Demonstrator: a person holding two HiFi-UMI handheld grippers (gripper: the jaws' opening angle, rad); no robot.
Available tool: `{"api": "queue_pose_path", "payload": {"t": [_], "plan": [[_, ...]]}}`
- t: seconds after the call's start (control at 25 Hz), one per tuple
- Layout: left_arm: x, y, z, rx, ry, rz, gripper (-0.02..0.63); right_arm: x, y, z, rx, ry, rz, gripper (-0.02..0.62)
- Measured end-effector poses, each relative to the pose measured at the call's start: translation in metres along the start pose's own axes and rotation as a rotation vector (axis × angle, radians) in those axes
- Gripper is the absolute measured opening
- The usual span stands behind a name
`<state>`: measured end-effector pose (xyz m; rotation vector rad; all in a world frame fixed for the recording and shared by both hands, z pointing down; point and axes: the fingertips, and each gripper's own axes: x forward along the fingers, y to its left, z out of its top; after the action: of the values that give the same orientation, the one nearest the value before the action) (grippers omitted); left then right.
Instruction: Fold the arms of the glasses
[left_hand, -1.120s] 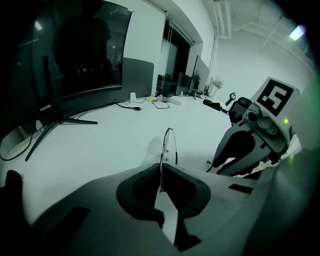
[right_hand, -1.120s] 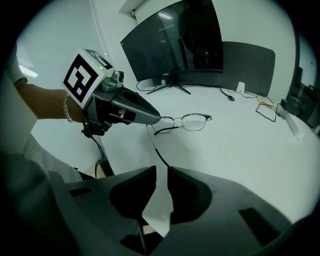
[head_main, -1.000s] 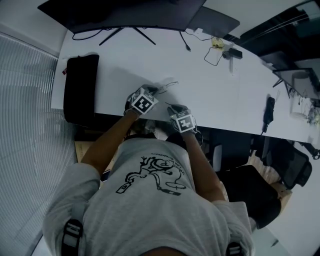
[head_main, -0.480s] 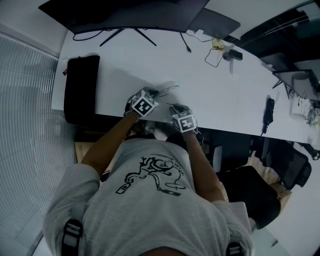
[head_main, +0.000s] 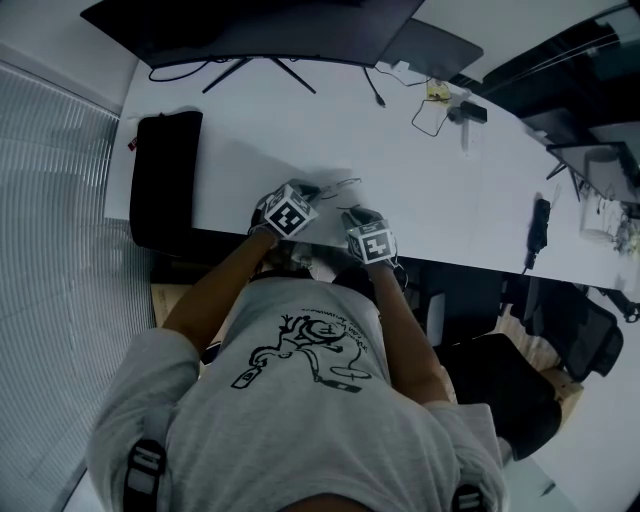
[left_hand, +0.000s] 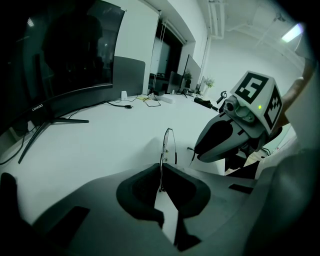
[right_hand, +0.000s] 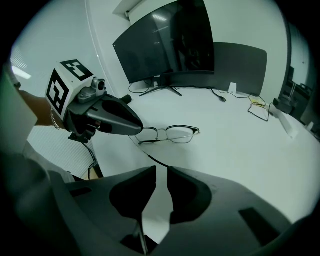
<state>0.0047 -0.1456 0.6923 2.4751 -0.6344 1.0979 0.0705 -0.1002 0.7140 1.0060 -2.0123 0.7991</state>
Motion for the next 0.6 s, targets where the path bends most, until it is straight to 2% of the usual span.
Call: {"api": "queue_pose_path", "payload": {"t": [0.12, 0.28, 0.6], "plan": [[-0.001, -0.002, -0.002, 0.009, 0.001, -0.006, 0.034, -0.014, 0.007, 0.018, -0.015, -0.014, -0.003, 0.080], [-0.001, -0.008, -0.005, 0.018, 0.010, -0.023, 0.034, -0.002, -0.003, 0.000, -0.026, 0.014, -0.019, 0.080], [-0.003, -0.019, -0.010, 0.043, 0.023, -0.051, 0.034, -0.005, -0.002, 0.003, -0.035, 0.011, -0.021, 0.080]]}}
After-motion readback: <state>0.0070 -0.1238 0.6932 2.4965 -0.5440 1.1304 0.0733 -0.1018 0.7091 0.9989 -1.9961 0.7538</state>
